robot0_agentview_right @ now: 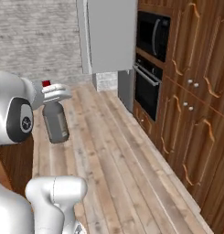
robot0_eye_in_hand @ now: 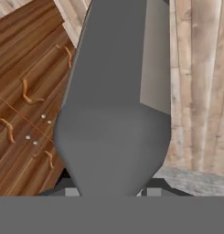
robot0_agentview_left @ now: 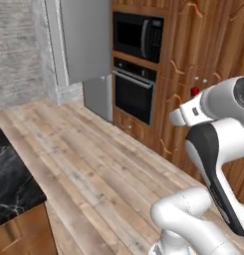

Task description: Place the beer and liquor on the top shelf of the fridge to keep them out of children's reach, and place the sweet potato on lower shelves for easy access.

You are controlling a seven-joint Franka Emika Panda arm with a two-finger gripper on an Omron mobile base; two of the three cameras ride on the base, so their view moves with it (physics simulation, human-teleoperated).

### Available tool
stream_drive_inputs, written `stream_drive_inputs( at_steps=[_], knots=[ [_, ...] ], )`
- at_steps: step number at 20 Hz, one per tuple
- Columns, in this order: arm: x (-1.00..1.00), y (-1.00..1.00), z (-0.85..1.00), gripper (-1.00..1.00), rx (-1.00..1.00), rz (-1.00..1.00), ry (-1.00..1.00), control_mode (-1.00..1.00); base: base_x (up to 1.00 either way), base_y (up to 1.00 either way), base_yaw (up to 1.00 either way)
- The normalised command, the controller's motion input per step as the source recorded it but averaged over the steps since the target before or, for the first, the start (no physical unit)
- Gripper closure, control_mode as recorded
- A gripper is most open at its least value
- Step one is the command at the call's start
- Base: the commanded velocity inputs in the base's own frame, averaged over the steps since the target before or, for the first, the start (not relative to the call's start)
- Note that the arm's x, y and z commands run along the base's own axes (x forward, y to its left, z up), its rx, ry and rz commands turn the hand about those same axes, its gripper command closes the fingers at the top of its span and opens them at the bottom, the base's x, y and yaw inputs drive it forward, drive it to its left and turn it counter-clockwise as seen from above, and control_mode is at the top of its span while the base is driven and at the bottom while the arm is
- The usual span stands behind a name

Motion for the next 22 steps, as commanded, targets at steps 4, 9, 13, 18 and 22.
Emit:
stream_drive_inputs(
  at_steps=[4,9,13,18,22],
  knots=[
    [0.0,0.0,0.0,1.0,0.0,0.0,0.0,1.0,0.69,-0.06,0.47],
    [0.0,0.0,0.0,1.0,0.0,0.0,0.0,1.0,0.97,-0.06,0.46],
    [0.0,0.0,0.0,1.0,0.0,0.0,0.0,1.0,1.0,-0.14,0.34],
    [0.0,0.0,0.0,1.0,0.0,0.0,0.0,1.0,1.0,-0.03,0.24],
    [0.0,0.0,0.0,1.0,0.0,0.0,0.0,1.0,1.0,0.0,0.19]
  ],
)
